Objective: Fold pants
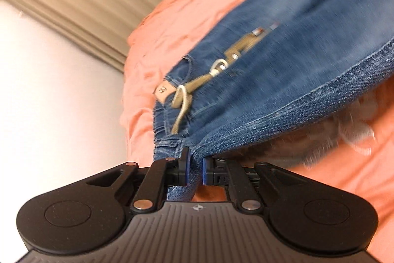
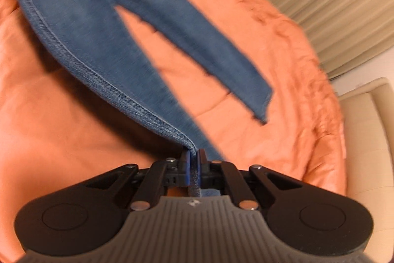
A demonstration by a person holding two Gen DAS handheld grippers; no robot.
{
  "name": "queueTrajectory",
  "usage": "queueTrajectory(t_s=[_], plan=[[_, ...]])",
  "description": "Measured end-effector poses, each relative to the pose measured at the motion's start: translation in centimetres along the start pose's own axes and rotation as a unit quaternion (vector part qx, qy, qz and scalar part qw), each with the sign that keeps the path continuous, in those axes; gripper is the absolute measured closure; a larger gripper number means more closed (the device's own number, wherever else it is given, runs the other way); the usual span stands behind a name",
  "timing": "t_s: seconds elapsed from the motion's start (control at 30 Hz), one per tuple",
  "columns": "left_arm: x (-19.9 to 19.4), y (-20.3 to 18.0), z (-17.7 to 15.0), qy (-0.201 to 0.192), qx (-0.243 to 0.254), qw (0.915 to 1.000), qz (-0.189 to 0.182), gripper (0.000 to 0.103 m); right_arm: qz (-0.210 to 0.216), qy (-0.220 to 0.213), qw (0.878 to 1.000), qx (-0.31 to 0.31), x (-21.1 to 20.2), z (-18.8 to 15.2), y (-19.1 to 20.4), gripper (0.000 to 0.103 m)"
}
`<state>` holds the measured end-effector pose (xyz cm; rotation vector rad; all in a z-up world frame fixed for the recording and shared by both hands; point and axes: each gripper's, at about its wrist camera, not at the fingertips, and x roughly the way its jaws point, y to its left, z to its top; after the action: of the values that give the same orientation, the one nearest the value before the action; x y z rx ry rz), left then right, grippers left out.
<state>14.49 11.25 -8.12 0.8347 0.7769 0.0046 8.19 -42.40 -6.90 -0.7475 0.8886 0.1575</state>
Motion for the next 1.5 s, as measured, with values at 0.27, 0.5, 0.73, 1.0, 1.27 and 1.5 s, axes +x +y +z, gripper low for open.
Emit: queueTrajectory(t_s=[0.27, 0.5, 0.73, 1.0, 1.27, 1.5], plan=[[0.2, 3.2, 4.6, -0.015, -0.038, 0.999, 0.018, 0.095, -0.064, -0.018, 0.998, 0.022, 2.8, 4.9, -4.6, 0.103], [4.0, 6.3, 11.5, -0.009, -0.052, 0.9981, 0.03, 0.094, -0.099, -0.032, 0.994, 0.045, 7.9, 11.0, -10.0, 0.103], [13.0, 6.4, 17.5, 0.04, -0.051, 0.9977, 0.021, 0.095, -0.1, -0.015, 0.994, 0.047, 17.4, 17.0, -14.3, 0.103], [23.7, 4.6, 19.1, 0.108, -0.062, 0.9919, -0.022, 0.094, -0.081, 0.04, 0.996, 0.014, 30.7, 21.9, -13.8, 0.103], [25.5, 3.9, 17.8, 0.1, -0.081, 0.9905, -0.048, 0.095, -0.056, 0.101, 0.993, -0.017, 38.1, 22.4, -11.2, 0.103], [19.8, 9.1, 18.8, 0.024, -0.148, 0.9869, -0.058, 0.094, -0.083, 0.061, 0.995, 0.007, 34.5, 22.1, -12.8, 0.103]])
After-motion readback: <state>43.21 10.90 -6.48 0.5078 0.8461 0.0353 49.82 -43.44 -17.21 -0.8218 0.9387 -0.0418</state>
